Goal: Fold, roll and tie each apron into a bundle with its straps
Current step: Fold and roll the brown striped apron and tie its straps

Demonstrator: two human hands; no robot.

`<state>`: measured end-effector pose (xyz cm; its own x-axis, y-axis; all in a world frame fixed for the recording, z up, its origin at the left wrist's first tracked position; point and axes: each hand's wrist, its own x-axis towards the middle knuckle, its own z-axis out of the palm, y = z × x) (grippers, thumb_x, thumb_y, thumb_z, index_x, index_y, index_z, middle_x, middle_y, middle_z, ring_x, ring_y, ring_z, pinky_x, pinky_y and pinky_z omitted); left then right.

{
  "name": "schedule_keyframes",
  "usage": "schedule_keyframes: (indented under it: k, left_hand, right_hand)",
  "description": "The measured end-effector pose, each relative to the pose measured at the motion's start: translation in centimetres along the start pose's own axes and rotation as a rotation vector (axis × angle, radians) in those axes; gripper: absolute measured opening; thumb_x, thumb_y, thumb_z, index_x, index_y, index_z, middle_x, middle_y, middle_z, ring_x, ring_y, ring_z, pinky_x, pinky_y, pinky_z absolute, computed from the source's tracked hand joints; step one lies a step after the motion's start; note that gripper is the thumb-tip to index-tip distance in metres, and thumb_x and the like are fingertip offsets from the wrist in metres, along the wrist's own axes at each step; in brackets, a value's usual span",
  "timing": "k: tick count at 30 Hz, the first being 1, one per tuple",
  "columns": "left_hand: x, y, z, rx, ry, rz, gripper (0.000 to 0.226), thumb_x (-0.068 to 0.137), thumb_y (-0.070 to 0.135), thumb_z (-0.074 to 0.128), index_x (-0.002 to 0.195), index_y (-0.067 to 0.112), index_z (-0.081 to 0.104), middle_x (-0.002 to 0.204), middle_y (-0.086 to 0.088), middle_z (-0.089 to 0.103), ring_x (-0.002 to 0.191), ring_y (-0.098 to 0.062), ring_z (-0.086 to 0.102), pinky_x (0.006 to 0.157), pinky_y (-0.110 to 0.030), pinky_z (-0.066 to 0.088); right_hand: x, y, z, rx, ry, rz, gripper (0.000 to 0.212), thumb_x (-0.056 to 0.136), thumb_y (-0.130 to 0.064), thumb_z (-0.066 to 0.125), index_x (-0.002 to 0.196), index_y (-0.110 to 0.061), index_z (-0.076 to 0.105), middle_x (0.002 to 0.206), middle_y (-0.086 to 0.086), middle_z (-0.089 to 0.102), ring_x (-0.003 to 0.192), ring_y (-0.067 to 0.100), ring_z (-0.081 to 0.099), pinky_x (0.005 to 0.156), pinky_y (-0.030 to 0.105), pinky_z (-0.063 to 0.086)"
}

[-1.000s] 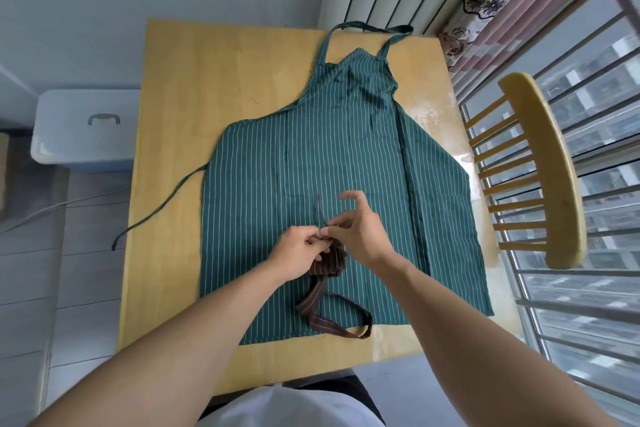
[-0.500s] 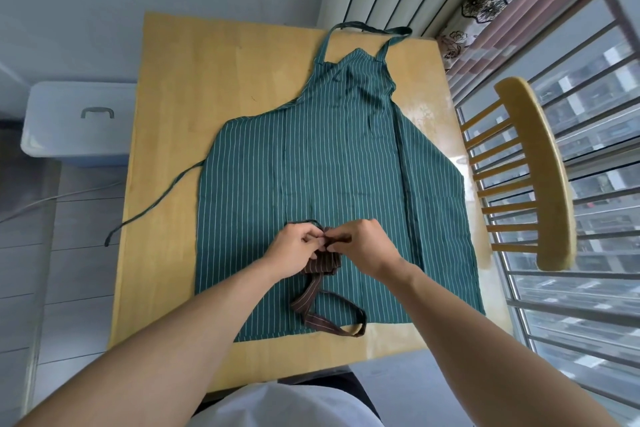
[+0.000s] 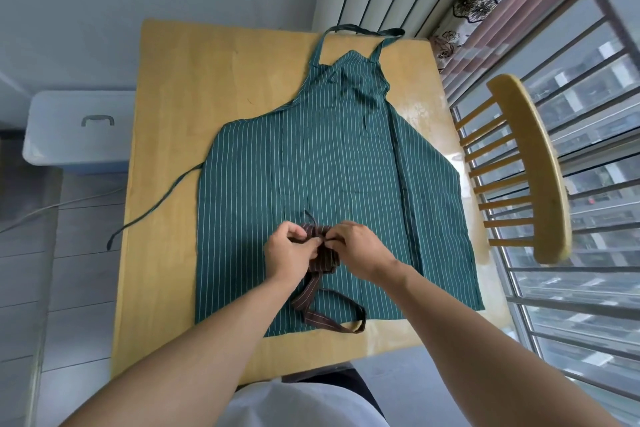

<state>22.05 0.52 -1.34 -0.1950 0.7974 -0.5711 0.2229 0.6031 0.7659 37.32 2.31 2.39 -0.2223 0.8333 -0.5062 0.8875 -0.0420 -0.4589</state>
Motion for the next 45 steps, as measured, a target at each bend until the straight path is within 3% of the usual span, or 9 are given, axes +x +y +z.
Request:
schedule_keyframes:
  k: [9, 15, 19, 24, 27, 30, 36, 41, 45]
  left_hand:
    - [0.3, 1.2, -0.1, -0.098, -0.236, -0.288, 0.012, 0.100, 0.011, 0.062, 0.097, 0.005, 0.071, 0.088, -0.015, 0.076, 0.074, -0.024, 0.077, 0.069, -0.032, 0.064]
    - [1.2, 0.8, -2.6, 0.928, -0.436, 0.343, 0.019, 0.110, 0.030, 0.036, 0.105, 0.017, 0.049, 0.085, 0.003, 0.054, 0.069, -0.013, 0.053, 0.066, -0.032, 0.047]
    - [1.4, 0.9, -4.4, 1.109, -0.400, 0.540, 0.017, 0.111, 0.027, 0.035, 0.098, 0.019, 0.043, 0.077, 0.008, 0.044, 0.062, -0.005, 0.042, 0.076, -0.034, 0.048]
    - [1.9, 0.4, -2.9, 0.958, -0.404, 0.301, 0.019, 0.110, 0.028, 0.036, 0.101, 0.020, 0.050, 0.081, 0.005, 0.054, 0.064, -0.010, 0.048, 0.063, -0.031, 0.043]
    - [1.9, 0.3, -2.6, 0.841, -0.410, 0.158, 0.025, 0.108, 0.030, 0.033, 0.103, 0.020, 0.055, 0.081, 0.001, 0.057, 0.061, -0.013, 0.047, 0.054, -0.029, 0.037]
    - [0.9, 0.3, -1.8, 0.869, -0.340, 0.183, 0.029, 0.108, 0.041, 0.038, 0.095, 0.020, 0.055, 0.078, 0.003, 0.056, 0.060, -0.012, 0.049, 0.055, -0.029, 0.039]
    - [1.8, -0.6, -2.7, 0.722, -0.494, 0.291, 0.028, 0.110, 0.031, 0.038, 0.087, 0.017, 0.048, 0.074, 0.002, 0.047, 0.060, -0.012, 0.041, 0.055, -0.027, 0.036]
    - [1.8, -1.4, -3.3, 0.661, -0.471, 0.303, 0.028, 0.109, 0.025, 0.041, 0.084, 0.014, 0.046, 0.076, -0.002, 0.050, 0.060, -0.012, 0.042, 0.057, -0.030, 0.040]
    - [1.6, -2.0, -2.7, 0.691, -0.365, 0.314, 0.030, 0.108, 0.031, 0.043, 0.079, 0.024, 0.042, 0.071, 0.003, 0.048, 0.060, -0.011, 0.045, 0.055, -0.027, 0.038]
  right_hand:
    - [-0.9, 0.5, 1.6, 0.352, 0.045, 0.064, 0.012, 0.097, -0.018, 0.069, 0.100, -0.015, 0.080, 0.087, -0.010, 0.069, 0.076, 0.003, 0.062, 0.067, 0.015, 0.049]
    - [-1.1, 1.8, 0.6, 0.261, 0.109, 0.087, 0.015, 0.092, -0.018, 0.076, 0.104, -0.013, 0.081, 0.085, -0.008, 0.070, 0.050, -0.007, 0.054, 0.050, 0.009, 0.042]
    - [-1.4, 2.9, 0.8, 0.121, 0.114, 0.096, 0.014, 0.098, -0.017, 0.066, 0.102, -0.015, 0.080, 0.095, -0.006, 0.072, 0.057, -0.004, 0.053, 0.056, 0.011, 0.047]
    - [-0.9, 3.8, 1.2, -0.044, 0.168, 0.135, 0.016, 0.100, -0.026, 0.064, 0.103, -0.024, 0.079, 0.099, -0.008, 0.075, 0.073, 0.007, 0.068, 0.068, 0.026, 0.058]
    - [-1.2, 4.0, 1.1, -0.004, 0.041, 0.111, 0.016, 0.101, -0.031, 0.062, 0.097, -0.026, 0.077, 0.081, -0.008, 0.073, 0.056, 0.008, 0.061, 0.049, 0.016, 0.043]
    - [-1.4, 3.6, 1.6, -0.057, 0.056, 0.112, 0.029, 0.105, -0.037, 0.054, 0.079, -0.027, 0.063, 0.069, -0.006, 0.062, 0.054, 0.012, 0.056, 0.048, 0.020, 0.034]
    - [-2.0, 4.0, 1.4, -0.260, 0.073, 0.133, 0.034, 0.109, -0.049, 0.028, 0.102, -0.027, 0.053, 0.077, -0.007, 0.063, 0.053, 0.010, 0.054, 0.051, 0.027, 0.040]
    - [-1.5, 4.9, 1.9, -0.285, 0.105, 0.100, 0.035, 0.108, -0.051, 0.030, 0.101, -0.031, 0.059, 0.067, -0.009, 0.060, 0.050, 0.005, 0.051, 0.085, 0.034, 0.045]
    - [-1.1, 5.7, 3.4, -0.023, 0.083, 0.189, 0.034, 0.107, -0.049, 0.038, 0.095, -0.026, 0.060, 0.080, -0.004, 0.069, 0.065, 0.020, 0.065, 0.060, 0.031, 0.049]
